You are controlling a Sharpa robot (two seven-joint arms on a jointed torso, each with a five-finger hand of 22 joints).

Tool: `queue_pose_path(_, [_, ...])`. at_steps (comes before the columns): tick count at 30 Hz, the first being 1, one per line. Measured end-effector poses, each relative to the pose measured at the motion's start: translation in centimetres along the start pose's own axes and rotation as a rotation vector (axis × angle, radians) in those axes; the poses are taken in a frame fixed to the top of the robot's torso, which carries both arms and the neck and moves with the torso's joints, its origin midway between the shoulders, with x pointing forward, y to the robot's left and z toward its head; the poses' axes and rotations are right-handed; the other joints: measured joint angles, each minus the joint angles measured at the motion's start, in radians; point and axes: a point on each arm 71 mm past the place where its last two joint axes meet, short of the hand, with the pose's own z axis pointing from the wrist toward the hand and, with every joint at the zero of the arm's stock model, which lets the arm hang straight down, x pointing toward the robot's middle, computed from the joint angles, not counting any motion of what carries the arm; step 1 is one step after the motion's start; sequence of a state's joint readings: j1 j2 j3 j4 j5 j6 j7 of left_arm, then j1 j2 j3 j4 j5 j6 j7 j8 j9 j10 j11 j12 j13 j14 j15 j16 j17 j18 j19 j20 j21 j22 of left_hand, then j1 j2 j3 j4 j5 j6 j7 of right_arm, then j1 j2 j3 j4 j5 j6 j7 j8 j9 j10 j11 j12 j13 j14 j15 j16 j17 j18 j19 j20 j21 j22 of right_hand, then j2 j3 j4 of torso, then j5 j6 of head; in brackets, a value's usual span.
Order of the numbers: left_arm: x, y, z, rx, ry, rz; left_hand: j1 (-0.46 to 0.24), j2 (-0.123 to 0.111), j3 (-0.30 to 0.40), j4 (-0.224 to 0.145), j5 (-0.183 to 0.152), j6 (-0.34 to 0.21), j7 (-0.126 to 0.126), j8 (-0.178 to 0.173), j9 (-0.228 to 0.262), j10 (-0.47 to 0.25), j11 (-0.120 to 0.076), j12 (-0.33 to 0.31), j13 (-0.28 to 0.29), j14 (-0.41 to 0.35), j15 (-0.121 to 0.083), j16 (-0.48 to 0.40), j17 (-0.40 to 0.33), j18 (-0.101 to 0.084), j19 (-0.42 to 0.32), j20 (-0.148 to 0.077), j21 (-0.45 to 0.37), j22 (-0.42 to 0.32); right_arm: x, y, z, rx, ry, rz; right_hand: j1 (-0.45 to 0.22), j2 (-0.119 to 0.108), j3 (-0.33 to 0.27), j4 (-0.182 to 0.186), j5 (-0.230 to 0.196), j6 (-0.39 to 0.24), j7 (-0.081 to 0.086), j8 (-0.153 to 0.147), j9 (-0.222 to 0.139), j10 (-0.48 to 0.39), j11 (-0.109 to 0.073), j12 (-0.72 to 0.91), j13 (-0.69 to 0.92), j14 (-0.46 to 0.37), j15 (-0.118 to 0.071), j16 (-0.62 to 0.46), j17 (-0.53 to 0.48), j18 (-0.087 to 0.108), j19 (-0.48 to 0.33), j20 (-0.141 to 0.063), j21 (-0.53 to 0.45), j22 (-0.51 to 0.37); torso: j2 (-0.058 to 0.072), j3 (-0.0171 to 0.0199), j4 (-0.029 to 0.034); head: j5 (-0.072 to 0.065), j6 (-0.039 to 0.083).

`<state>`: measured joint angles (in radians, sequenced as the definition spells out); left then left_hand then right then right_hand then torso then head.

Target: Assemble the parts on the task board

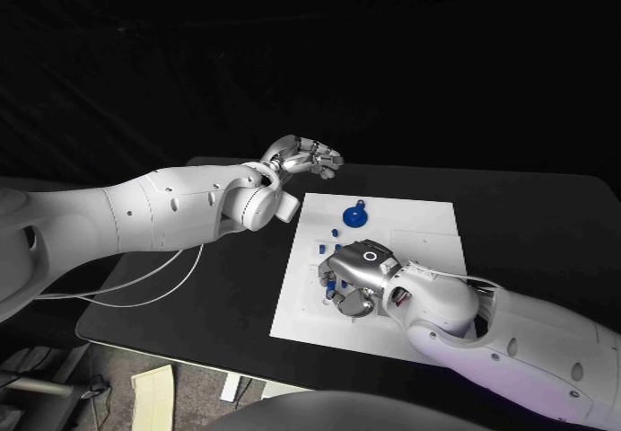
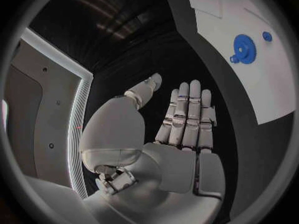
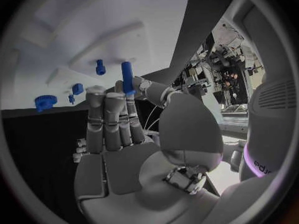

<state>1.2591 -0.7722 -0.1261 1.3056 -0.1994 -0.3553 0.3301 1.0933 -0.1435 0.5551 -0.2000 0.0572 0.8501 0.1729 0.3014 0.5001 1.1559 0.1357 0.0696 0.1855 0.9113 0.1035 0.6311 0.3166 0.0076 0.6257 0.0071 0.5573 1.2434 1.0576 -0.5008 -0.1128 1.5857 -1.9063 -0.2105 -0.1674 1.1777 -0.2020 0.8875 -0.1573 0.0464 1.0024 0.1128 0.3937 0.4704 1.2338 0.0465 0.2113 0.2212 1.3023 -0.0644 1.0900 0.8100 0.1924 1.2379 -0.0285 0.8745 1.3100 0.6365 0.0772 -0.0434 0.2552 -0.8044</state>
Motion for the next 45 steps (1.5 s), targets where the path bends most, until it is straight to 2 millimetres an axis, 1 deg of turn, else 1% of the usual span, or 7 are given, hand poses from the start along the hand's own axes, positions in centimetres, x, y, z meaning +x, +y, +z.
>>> queue_pose_path(6, [0.00, 0.01, 0.03, 0.000, 0.000, 0.000, 0.000, 0.000, 0.000, 0.000, 0.000, 0.000, 0.000, 0.000, 0.000, 0.000, 0.000, 0.000, 0.000, 0.000, 0.000, 0.000, 0.001, 0.000, 0.000, 0.000, 0.000, 0.001, 0.44, 0.06, -0.01, -0.001, 0.007, 0.004, 0.000, 0.000, 0.000, 0.000, 0.000, 0.000, 0.000, -0.002, 0.001, 0.000, 0.000, -0.001, 0.000, 0.000, 0.000, 0.000, 0.000, 0.000, 0.002, -0.002, 0.000, 0.000, 0.000, 0.0001, 0.0000, 0.002, -0.003])
queue_pose_path(13, [0.02, 0.01, 0.05, 0.000, 0.000, 0.000, 0.000, 0.000, 0.000, 0.000, 0.000, 0.000, 0.000, 0.000, -0.001, 0.000, 0.000, 0.000, 0.000, 0.000, 0.000, -0.004, 0.002, 0.000, 0.000, 0.000, 0.000, 0.001, 0.59, 0.24, 0.05, -0.004, 0.003, 0.009, 0.001, 0.001, 0.000, 0.000, 0.000, 0.000, 0.000, -0.003, 0.002, 0.000, 0.000, 0.002, 0.015, 0.000, 0.000, 0.000, 0.000, 0.000, 0.005, -0.002, 0.000, 0.000, 0.000, 0.0000, 0.0000, 0.006, -0.009])
queue_pose_path(23, [0.02, 0.01, 0.05, -0.001, 0.000, 0.000, 0.000, 0.000, 0.000, 0.000, 0.000, 0.000, 0.000, 0.000, -0.001, 0.000, 0.000, 0.000, 0.000, 0.000, 0.000, -0.004, 0.003, 0.000, 0.000, 0.000, -0.004, 0.001, 0.68, 0.37, 0.16, -0.006, 0.000, 0.012, 0.001, 0.001, 0.003, -0.003, -0.001, 0.000, 0.000, -0.003, 0.001, 0.001, 0.000, 0.003, 0.025, 0.000, 0.000, 0.000, -0.001, 0.000, 0.005, -0.002, 0.000, 0.000, 0.001, 0.0000, 0.0003, 0.008, -0.014])
queue_pose_path(31, [-0.01, 0.02, 0.06, -0.001, -0.001, 0.001, 0.000, 0.000, 0.000, 0.000, 0.000, 0.000, 0.000, 0.000, -0.001, 0.000, 0.000, 0.000, 0.000, 0.000, 0.000, -0.004, 0.004, 0.000, 0.000, 0.000, -0.004, 0.002, 0.90, 0.83, 0.12, -0.015, -0.005, 0.022, 0.002, 0.002, 0.003, -0.003, -0.004, 0.000, 0.000, -0.003, 0.001, 0.001, 0.000, 0.003, 0.028, 0.000, 0.000, 0.000, -0.001, 0.000, 0.005, -0.002, 0.000, 0.000, 0.000, -0.0003, -0.0001, 0.010, -0.017])
queue_pose_path(45, [-0.03, 0.04, 0.05, -0.003, -0.001, 0.001, 0.000, 0.000, 0.000, 0.000, 0.000, -0.003, -0.003, 0.000, -0.002, -0.004, 0.004, 0.000, 0.000, 0.000, 0.000, -0.004, 0.006, 0.000, 0.000, 0.000, -0.004, 0.003, 0.95, 0.77, 0.04, -0.013, -0.008, 0.023, 0.005, 0.005, 0.002, -0.003, 0.000, 0.000, 0.000, -0.003, 0.002, 0.001, -0.001, 0.001, 0.027, 0.000, 0.000, 0.000, -0.001, 0.000, 0.004, 0.000, 0.000, 0.000, 0.000, 0.0000, -0.0004, 0.013, -0.019])
